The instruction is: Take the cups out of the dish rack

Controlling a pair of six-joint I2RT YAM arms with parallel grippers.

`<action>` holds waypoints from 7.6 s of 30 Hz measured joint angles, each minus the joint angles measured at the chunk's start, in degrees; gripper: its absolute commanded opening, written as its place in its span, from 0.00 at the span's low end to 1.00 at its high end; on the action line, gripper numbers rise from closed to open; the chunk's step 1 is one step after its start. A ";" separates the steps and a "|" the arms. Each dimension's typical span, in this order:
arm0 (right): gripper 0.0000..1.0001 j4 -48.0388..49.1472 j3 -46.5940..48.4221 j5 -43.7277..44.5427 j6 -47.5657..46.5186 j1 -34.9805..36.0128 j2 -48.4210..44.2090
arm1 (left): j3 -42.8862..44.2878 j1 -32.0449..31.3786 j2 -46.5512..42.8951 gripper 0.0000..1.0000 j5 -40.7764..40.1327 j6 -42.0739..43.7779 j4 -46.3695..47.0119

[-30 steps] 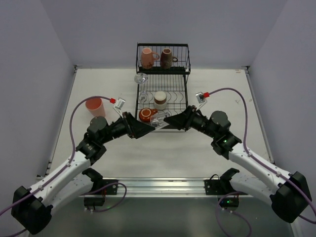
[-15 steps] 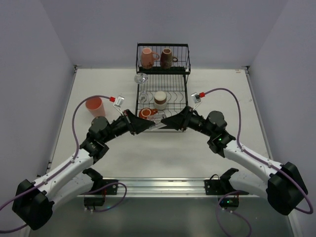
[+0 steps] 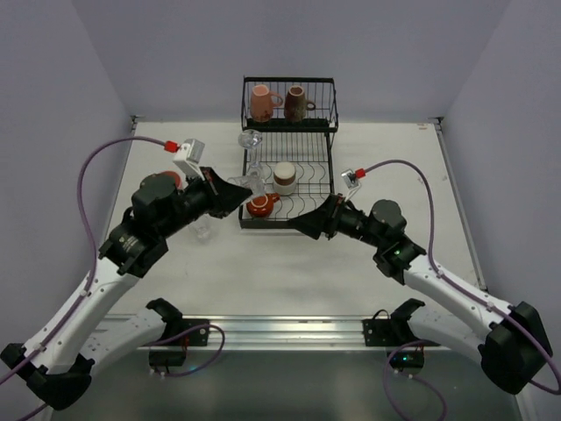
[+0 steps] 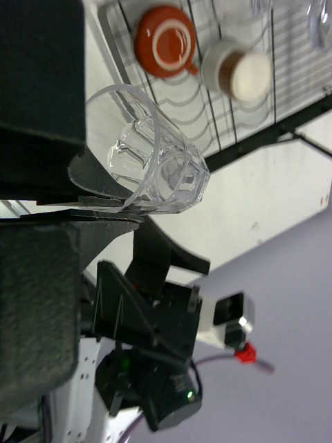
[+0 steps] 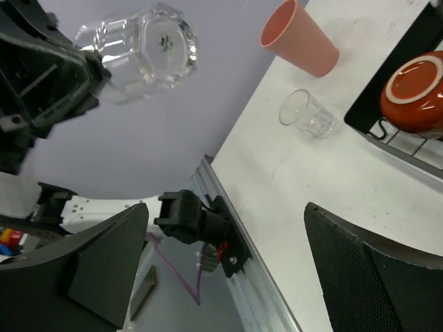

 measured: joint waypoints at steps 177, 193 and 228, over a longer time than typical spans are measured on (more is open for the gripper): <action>0.57 -1.55 1.01 25.14 -13.51 1.99 3.10 | -23.50 5.22 -0.33 0.89 12.96 -2.29 23.85; 0.57 12.02 -9.40 12.11 2.29 1.88 -2.21 | -25.31 -2.73 9.88 0.24 11.85 -14.03 41.75; 0.99 -26.62 -2.67 25.24 -17.46 1.99 -16.17 | 2.19 -13.84 24.02 0.00 -20.44 16.00 -36.87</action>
